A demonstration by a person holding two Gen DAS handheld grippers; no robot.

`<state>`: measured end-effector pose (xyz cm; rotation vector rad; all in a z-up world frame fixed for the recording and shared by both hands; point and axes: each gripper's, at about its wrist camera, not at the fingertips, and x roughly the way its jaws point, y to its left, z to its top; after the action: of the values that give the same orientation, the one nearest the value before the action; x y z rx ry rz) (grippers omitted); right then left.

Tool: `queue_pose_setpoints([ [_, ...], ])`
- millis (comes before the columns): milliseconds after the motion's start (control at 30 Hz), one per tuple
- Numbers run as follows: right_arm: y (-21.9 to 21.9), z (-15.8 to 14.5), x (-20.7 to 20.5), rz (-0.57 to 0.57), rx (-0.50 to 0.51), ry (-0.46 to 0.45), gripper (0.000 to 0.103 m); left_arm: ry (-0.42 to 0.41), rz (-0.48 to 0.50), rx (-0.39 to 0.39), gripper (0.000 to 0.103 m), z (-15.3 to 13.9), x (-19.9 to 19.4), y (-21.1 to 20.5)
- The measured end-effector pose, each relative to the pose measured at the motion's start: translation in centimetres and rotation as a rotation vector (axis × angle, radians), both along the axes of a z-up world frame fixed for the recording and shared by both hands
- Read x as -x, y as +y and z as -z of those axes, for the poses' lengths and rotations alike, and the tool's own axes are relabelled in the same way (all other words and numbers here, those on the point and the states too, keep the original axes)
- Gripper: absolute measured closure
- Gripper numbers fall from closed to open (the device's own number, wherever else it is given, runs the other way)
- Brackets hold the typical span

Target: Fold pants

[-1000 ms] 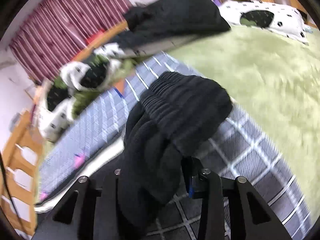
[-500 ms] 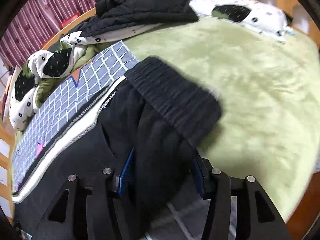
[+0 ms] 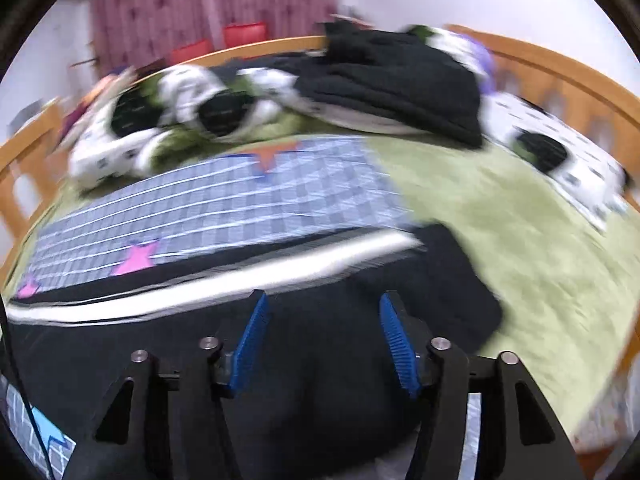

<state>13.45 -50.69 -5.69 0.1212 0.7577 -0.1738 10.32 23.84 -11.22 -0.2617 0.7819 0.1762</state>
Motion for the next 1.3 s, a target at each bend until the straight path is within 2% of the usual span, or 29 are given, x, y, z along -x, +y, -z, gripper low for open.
queue_pose_setpoints([
  [133, 6.6, 1.8, -5.3, -0.157, 0.023, 0.026, 0.041, 0.032, 0.027, 0.028, 0.042, 0.6, -5.1, -0.9],
  [300, 12.2, 4.2, -9.5, -0.290, 0.040, 0.045, 0.041, 0.082, -0.037, -0.046, 0.045, 2.2, -10.3, 0.2],
  [333, 13.1, 4.6, -10.1, -0.324, 0.046, 0.044, 0.041, 0.089, -0.051, -0.051, 0.055, 2.5, -11.1, 0.4],
  [367, 13.7, 4.8, -10.5, -0.346, 0.052, 0.045, 0.041, 0.097, -0.052, -0.040, 0.073, 3.0, -11.9, 0.9],
  [433, 15.3, 5.6, -11.6, -0.409, 0.076, 0.056, 0.041, 0.131, -0.045, -0.060, 0.093, 3.7, -13.0, 1.3],
  [500, 16.2, 6.2, -12.8, -0.447, 0.090, 0.069, 0.041, 0.048, -0.055, -0.062, 0.094, 3.1, -12.3, 1.9],
  [533, 16.8, 6.4, -13.2, -0.462, 0.093, 0.072, 0.041, 0.027, -0.061, -0.028, 0.094, 2.9, -11.8, 2.5],
  [600, 17.8, 6.6, -13.8, -0.498, 0.096, 0.069, 0.041, 0.022, -0.061, 0.022, 0.094, 3.2, -11.4, 3.1],
  [667, 18.8, 6.9, -14.3, -0.539, 0.115, 0.074, 0.041, 0.025, -0.053, 0.024, 0.094, 3.5, -11.3, 3.2],
  [800, 20.9, 8.9, -15.4, -0.647, 0.170, 0.173, 0.041, 0.004, -0.038, 0.035, 0.094, 3.5, -10.7, 3.4],
  [867, 21.9, 10.5, -15.5, -0.686, 0.249, 0.221, 0.044, -0.004, -0.032, 0.045, 0.094, 3.3, -10.7, 3.6],
  [900, 22.1, 10.9, -15.3, -0.702, 0.265, 0.226, 0.052, -0.007, -0.030, 0.045, 0.094, 3.3, -10.6, 3.7],
  [1000, 22.5, 10.7, -14.8, -0.743, 0.260, 0.231, 0.096, -0.028, -0.019, 0.028, 0.094, 2.8, -10.3, 3.5],
  [1100, 22.8, 9.1, -13.8, -0.724, 0.305, 0.175, 0.100, -0.085, -0.009, 0.015, 0.094, 1.3, -9.4, 3.4],
  [1167, 22.4, 6.6, -12.8, -0.706, 0.242, 0.071, 0.099, -0.089, -0.007, -0.023, 0.096, 0.8, -9.9, 3.3],
  [1200, 21.9, 5.7, -12.8, -0.703, 0.204, 0.031, 0.100, -0.078, -0.022, -0.053, 0.101, 1.0, -10.4, 3.2],
  [1267, 21.8, 6.3, -13.8, -0.683, 0.187, 0.050, 0.100, 0.000, -0.119, -0.140, 0.101, 2.4, -11.8, 3.7],
  [1300, 22.1, 7.7, -14.7, -0.670, 0.203, 0.086, 0.100, 0.021, -0.104, -0.084, 0.101, 3.3, -12.1, 4.3],
])
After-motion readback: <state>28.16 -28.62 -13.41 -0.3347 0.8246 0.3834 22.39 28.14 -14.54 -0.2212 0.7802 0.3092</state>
